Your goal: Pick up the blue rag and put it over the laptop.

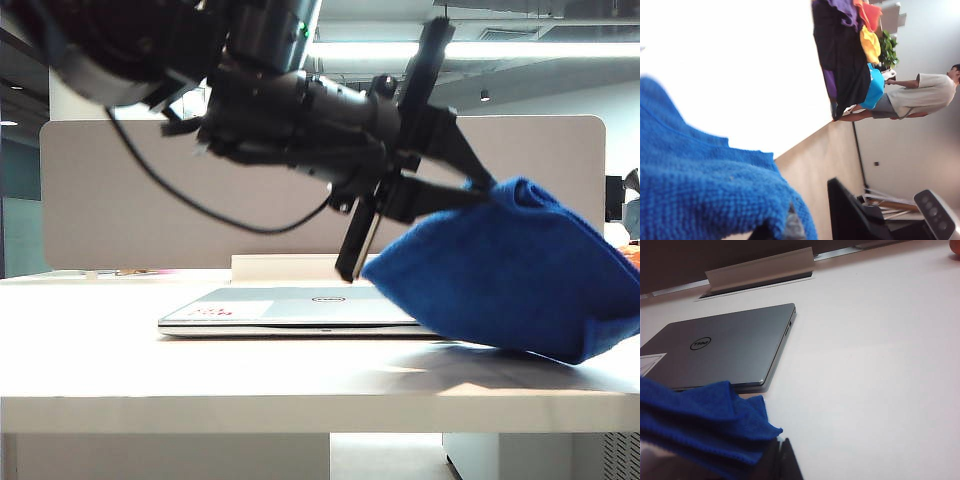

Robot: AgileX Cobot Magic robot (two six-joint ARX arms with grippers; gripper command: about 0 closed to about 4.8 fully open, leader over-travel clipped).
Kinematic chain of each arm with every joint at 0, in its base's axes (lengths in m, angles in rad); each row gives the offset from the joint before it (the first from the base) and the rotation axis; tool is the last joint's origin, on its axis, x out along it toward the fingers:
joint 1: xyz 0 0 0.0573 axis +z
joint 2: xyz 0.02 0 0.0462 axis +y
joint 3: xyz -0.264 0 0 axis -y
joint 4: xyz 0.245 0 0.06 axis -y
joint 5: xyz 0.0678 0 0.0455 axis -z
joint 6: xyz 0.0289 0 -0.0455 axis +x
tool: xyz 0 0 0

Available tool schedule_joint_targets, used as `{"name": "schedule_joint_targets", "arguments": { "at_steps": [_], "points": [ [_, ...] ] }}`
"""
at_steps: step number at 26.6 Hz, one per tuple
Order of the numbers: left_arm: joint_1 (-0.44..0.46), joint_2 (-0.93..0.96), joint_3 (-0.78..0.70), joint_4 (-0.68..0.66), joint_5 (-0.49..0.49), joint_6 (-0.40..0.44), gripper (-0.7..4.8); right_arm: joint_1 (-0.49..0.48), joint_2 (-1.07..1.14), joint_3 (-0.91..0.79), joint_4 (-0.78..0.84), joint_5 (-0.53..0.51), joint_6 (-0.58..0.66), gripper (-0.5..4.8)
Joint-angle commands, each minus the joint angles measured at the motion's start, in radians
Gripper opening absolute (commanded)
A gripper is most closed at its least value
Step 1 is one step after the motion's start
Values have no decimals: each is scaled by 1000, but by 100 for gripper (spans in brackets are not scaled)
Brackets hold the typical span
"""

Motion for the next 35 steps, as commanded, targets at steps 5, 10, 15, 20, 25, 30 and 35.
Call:
{"name": "schedule_joint_targets", "arguments": {
  "at_steps": [5, 10, 15, 20, 25, 30, 35],
  "points": [
    [69, -2, 141, -238, 50, 198, -6, 1, -2, -4, 13, 2, 0, -5],
    [119, -2, 270, -465, 72, 365, -6, 1, -2, -4, 13, 2, 0, -5],
    [161, -2, 405, -629, 74, 511, -6, 1, -2, -4, 13, 2, 0, -5],
    [261, 0, 607, -827, 64, 626, -6, 1, -2, -4, 13, 2, 0, -5],
    [318, 0, 690, -942, -10, 723, -6, 1, -2, -4, 13, 0, 0, -5],
    [340, 3, 702, -960, -98, 826, -6, 1, -2, -4, 13, -2, 0, -5],
    [340, 38, 702, -904, -140, 907, -6, 1, -2, -4, 13, -2, 1, -5]
  ]
}}
